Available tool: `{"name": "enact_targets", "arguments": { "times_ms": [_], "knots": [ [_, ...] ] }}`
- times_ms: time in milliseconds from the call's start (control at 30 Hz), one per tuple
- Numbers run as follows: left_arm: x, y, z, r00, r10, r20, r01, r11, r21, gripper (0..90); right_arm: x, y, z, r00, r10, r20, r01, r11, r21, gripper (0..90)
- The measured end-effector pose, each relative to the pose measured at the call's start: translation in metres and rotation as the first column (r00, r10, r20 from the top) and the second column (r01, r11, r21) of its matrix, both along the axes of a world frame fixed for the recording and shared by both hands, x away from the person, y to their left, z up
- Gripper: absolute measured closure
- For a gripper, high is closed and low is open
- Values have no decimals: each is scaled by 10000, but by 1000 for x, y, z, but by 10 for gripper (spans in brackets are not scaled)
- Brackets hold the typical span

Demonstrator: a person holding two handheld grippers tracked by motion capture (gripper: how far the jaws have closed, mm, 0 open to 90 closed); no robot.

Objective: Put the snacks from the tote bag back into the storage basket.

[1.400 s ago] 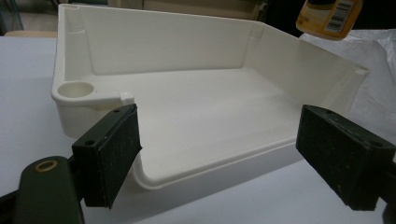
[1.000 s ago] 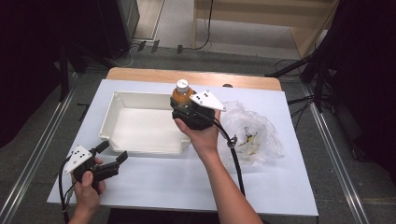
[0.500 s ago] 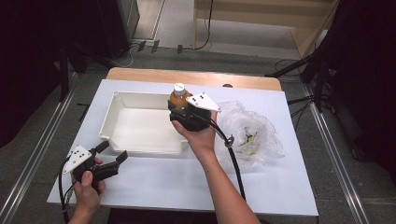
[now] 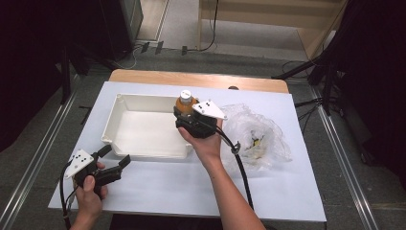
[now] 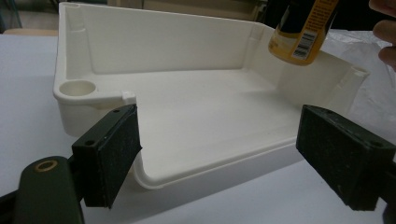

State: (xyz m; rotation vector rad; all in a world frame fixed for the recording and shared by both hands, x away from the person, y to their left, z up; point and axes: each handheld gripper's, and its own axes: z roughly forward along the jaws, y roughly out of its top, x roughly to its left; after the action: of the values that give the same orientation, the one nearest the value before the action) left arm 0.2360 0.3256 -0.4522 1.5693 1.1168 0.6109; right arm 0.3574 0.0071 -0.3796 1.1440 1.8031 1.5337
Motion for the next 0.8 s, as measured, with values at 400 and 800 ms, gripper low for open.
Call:
{"name": "enact_targets", "arguments": {
  "times_ms": [400,800],
  "knots": [
    [0,1,0,10000,-30,33,30,10000,-60,139,0,3,-15,9999,-113,-18,112,9986,-515,311],
    [0,1,0,10000,-1,-1,1,10000,-84,138,4,4,-31,9985,-317,-437,288,9975,-648,310]
  ]
}}
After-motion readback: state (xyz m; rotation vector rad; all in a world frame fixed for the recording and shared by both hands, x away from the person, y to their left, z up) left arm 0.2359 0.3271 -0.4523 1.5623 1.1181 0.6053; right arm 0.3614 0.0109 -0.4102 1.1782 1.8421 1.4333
